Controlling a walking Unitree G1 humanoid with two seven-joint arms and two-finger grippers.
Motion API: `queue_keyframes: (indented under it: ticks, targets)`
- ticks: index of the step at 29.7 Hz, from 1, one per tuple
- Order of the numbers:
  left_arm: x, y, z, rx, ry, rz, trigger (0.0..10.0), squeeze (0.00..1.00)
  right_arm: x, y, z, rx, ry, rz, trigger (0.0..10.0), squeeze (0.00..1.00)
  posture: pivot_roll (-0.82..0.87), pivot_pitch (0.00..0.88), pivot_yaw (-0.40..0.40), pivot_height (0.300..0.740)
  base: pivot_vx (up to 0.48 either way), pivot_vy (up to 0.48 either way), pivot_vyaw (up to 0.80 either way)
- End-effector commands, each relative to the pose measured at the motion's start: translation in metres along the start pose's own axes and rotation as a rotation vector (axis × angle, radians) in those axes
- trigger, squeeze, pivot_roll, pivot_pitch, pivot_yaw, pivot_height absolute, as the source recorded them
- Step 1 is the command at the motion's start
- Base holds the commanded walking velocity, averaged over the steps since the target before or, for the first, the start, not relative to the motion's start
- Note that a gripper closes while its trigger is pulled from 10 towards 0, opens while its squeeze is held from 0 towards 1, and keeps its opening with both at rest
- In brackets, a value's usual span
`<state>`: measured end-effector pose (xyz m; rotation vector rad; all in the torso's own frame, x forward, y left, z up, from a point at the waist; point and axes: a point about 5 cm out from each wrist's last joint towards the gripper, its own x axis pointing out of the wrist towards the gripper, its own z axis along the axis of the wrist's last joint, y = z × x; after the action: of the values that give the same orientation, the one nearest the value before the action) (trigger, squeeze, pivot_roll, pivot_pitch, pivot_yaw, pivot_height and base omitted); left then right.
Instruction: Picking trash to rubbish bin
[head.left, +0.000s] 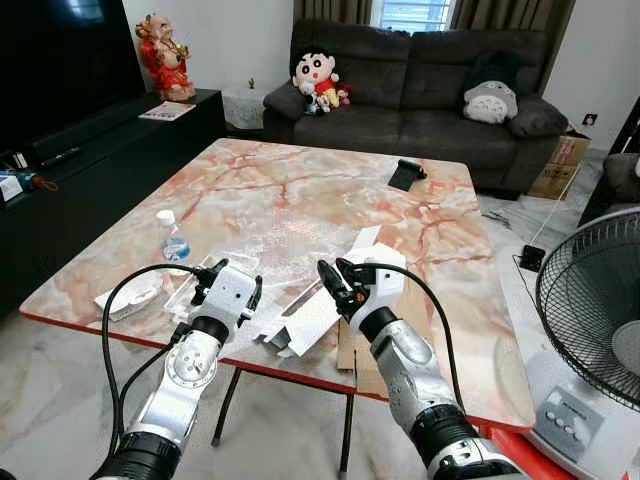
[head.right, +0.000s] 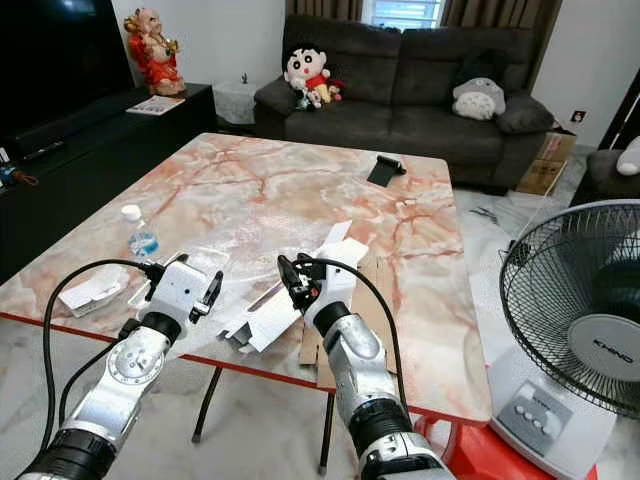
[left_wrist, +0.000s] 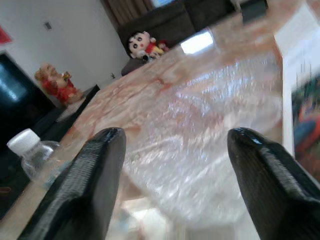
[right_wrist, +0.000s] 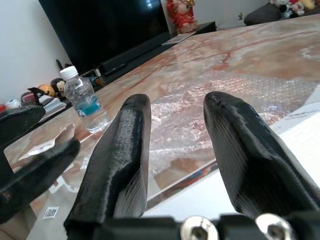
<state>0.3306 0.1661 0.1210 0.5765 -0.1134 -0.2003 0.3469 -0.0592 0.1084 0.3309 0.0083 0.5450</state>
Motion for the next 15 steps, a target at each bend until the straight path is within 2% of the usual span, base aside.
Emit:
queue_keyframes:
  ticks: [1, 10, 11, 15]
  targets:
    - [0.0038, 0.0092, -0.004, 0.105, 0.037, -0.032, 10.0, 1.0, 0.0018, 0.0053, -0.001, 0.016, -0.001, 0.007, 10.0, 0.0, 0.0, 0.023, -0.032, 0.74, 0.0, 0.0, 0.0]
    - [0.0079, 0.0163, -0.007, 0.255, 0.083, -0.091, 10.0, 1.0, 0.0009, 0.0054, -0.0024, 0.019, 0.003, 0.008, 10.0, 0.0, 0.0, 0.028, -0.037, 0.74, 0.0, 0.0, 0.0]
    - [0.0088, 0.0161, -0.0061, 0.257, 0.077, -0.112, 10.0, 0.0, 0.001, 0.0054, -0.0023, 0.018, 0.003, 0.008, 10.0, 0.0, 0.0, 0.028, -0.037, 0.74, 0.0, 0.0, 0.0]
    - [0.0109, 0.0173, -0.0048, 0.274, 0.07, -0.135, 10.0, 0.0, 0.001, 0.0052, -0.0021, 0.017, 0.003, 0.007, 10.0, 0.0, 0.0, 0.028, -0.036, 0.74, 0.0, 0.0, 0.0]
